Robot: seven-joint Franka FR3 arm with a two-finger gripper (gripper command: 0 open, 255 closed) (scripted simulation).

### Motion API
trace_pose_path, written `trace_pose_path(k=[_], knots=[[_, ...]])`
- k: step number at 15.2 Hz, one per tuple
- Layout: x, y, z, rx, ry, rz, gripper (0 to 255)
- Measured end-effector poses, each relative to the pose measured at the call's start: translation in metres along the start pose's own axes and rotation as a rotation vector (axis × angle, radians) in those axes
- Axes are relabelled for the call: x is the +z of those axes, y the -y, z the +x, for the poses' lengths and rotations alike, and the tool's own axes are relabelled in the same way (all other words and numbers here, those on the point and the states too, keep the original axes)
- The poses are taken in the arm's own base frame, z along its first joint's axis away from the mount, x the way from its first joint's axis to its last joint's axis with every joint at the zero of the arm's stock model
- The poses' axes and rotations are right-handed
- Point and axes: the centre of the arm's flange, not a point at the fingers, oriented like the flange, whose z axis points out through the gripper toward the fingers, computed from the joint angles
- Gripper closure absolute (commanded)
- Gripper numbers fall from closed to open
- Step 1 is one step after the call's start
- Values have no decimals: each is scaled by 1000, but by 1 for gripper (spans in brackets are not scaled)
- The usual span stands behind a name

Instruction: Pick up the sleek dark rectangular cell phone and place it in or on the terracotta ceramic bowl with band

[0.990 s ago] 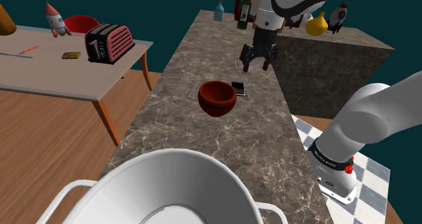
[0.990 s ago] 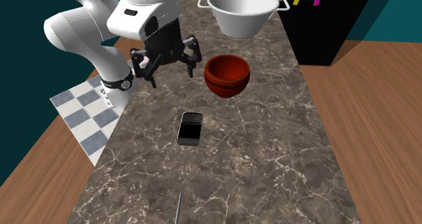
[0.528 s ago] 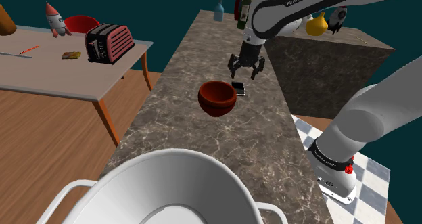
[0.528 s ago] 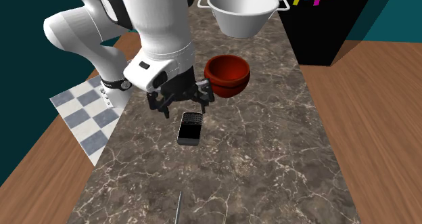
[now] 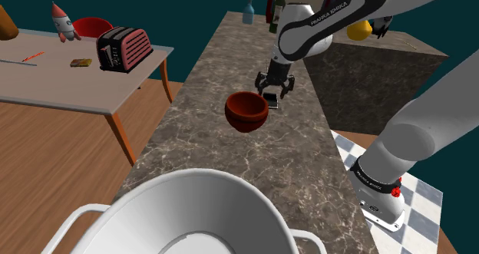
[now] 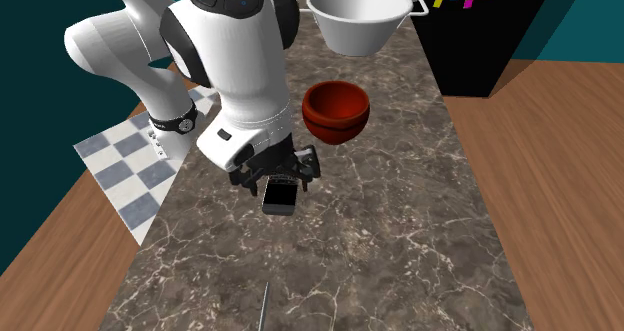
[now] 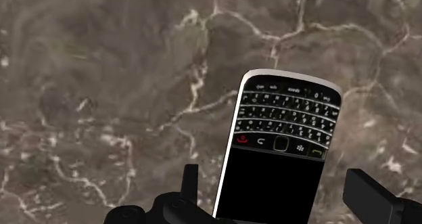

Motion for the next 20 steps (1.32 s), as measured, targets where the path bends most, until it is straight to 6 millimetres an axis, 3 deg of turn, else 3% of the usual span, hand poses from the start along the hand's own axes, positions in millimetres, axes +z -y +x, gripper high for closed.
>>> trace_pose_path(k=[7, 8, 20], knots=[[9, 1, -1, 0, -1, 0, 0], [9, 1, -1, 0, -1, 0, 255], [3, 2, 0, 1, -1, 1, 255]])
